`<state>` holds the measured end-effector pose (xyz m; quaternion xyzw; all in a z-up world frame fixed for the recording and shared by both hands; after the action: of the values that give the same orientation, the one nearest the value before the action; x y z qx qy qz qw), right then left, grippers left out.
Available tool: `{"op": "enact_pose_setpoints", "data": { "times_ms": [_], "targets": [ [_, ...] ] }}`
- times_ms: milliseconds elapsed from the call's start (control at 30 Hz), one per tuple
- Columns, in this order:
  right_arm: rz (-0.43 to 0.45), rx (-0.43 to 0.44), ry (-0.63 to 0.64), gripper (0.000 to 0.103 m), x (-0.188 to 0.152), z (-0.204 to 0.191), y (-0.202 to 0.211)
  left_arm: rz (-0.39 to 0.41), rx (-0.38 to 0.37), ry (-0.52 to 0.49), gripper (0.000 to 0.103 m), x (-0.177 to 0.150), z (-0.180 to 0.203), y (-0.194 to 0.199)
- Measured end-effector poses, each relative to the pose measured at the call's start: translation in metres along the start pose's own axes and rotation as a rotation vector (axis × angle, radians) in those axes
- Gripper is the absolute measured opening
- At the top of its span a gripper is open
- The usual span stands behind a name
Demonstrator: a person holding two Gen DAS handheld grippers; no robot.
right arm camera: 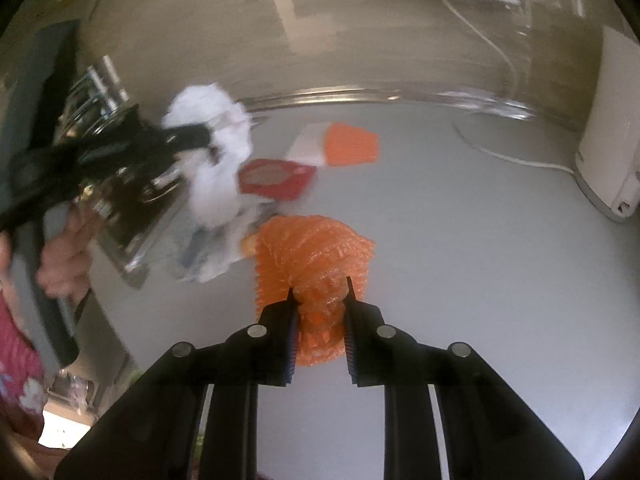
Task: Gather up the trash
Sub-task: 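Lower both held items over the green basket and open both tools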
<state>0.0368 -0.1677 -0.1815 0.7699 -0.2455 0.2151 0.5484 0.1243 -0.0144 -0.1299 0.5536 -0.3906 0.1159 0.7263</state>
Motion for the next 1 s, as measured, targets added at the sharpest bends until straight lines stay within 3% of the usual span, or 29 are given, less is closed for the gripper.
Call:
{"op": "enact_pose_setpoints", "data": {
  "times_ms": [267,467,700,867,1000],
  "targets": [
    [-0.065,0.085,0.088,0.02,-0.051,-0.104,0.002,-0.056,0.143,0.016,0.016,-0.108,-0.057,0.103],
    [-0.118,0.118,0.113,0.02,-0.096,-0.17,0.002,-0.112,0.166,0.055,0.016,-0.195,-0.094,0.145],
    [-0.199,0.119,0.193,0.02,-0.136,-0.214,0.006,-0.208,0.149,0.12,0.016,-0.305,-0.117,0.144],
    [-0.226,0.118,0.263,0.02,-0.152,-0.226,0.011,-0.24,0.105,0.165,0.018,-0.354,-0.113,0.122],
    [-0.246,0.131,0.296,0.02,-0.159,-0.233,0.011,-0.257,0.096,0.228,0.046,-0.374,-0.113,0.109]
  ]
}}
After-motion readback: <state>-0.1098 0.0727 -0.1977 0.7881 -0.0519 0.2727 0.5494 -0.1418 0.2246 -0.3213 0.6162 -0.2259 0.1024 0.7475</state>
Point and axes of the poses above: each gripper's, at about its wrist camera, not at the fingertips, and y roughly against the way its jaws point, z to its right, x to its top, the point moved 5 cm from there along -y, roughly the way its jaws point, and after that the axes turned 5 degrees about -y, right-handed, at the moved point
